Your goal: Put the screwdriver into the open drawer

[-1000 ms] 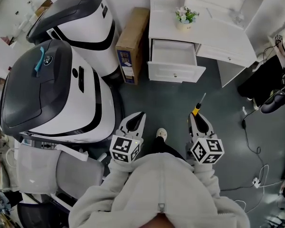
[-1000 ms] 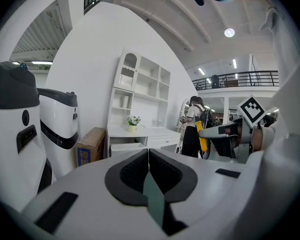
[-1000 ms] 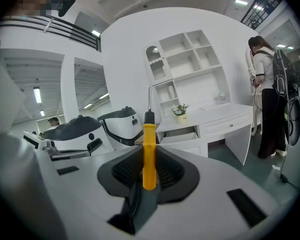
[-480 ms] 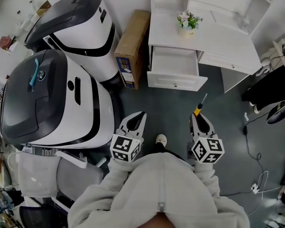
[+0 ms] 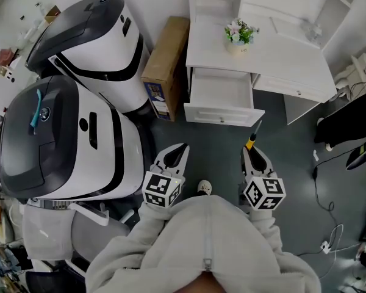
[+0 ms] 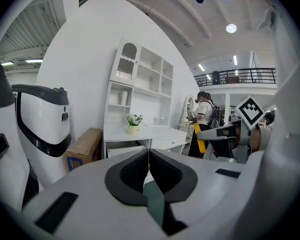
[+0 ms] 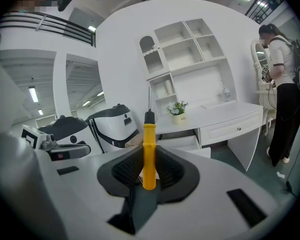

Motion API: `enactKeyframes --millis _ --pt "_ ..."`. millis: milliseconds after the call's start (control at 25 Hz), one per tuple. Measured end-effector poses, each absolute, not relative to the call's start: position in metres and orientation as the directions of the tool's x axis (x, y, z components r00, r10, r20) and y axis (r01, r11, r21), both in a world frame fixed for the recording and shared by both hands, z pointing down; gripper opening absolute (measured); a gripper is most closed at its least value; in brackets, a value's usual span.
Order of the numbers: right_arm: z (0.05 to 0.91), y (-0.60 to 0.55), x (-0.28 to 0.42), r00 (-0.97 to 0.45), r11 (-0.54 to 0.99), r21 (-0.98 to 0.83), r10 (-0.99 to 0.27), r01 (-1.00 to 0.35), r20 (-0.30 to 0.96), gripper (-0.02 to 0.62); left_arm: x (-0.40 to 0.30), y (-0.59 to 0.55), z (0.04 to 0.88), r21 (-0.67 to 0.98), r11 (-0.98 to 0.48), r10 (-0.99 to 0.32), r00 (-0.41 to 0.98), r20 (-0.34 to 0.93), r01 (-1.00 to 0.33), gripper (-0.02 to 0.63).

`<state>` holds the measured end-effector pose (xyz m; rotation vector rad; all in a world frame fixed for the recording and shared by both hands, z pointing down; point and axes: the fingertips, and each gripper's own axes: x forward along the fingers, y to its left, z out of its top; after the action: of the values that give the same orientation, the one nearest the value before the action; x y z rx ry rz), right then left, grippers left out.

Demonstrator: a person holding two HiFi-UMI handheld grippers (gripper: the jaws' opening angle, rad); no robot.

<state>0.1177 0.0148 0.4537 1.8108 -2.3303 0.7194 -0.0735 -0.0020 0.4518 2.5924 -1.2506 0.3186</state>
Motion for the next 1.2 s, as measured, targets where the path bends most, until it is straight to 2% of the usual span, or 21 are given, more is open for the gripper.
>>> enactKeyframes --millis 560,1200 --pt "0.466 -0.012 0.112 -0.338 0.231 -0.307 -0.868 -0.923 0.364 0.089 -0.074 -0.016 0.461 0.132 -0.569 -0.760 0.580 0.293 -0.812 0.017" --pt "0.479 -0.008 0.117 -0.334 0.209 -0.331 -0.861 -0.920 0.383 0.089 -0.068 -0.016 0.467 0.168 -0.577 -0.746 0.599 0.290 -0.800 0.017"
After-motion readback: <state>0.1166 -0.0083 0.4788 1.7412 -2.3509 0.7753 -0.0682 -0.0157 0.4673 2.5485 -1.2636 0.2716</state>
